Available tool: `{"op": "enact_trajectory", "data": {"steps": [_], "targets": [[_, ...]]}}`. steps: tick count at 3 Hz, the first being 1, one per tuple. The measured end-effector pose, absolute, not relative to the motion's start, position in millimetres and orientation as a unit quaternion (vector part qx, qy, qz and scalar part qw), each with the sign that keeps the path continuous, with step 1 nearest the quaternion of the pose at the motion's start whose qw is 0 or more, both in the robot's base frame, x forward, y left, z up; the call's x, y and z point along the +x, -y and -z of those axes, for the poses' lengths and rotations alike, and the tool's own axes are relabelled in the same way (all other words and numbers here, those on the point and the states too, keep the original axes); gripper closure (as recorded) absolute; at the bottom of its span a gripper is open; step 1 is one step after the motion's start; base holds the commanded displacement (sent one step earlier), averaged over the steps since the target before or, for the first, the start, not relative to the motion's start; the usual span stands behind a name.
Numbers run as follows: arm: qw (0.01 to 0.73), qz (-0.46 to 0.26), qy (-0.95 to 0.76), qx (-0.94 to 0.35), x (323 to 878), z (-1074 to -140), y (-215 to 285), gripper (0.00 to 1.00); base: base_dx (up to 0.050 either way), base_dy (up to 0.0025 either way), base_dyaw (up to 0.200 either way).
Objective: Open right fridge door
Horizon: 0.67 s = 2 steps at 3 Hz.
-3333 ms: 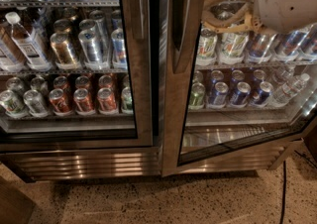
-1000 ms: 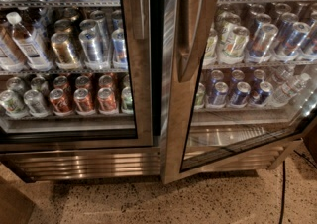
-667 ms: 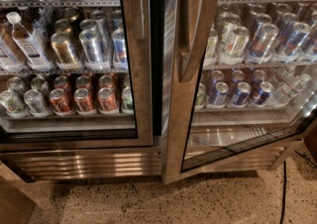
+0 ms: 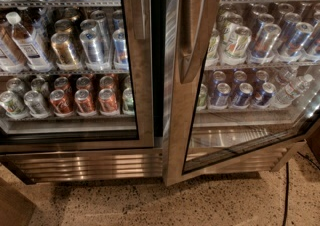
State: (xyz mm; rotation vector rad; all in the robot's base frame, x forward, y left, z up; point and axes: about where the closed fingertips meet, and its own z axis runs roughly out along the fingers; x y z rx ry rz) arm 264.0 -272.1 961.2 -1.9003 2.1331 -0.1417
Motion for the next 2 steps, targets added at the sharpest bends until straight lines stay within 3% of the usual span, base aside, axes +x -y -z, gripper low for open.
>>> {"op": "enact_trajectory", "data": {"steps": [1,2], "targets": [[0.086,0.029,-0.763,-0.64,194.4,-941.6,332.9,0.0,0.0,0.0,0.0],[0.076,0.044,-0.795,-0.6,97.2,-942.4,392.7,0.0,0.0,0.0,0.0]]}}
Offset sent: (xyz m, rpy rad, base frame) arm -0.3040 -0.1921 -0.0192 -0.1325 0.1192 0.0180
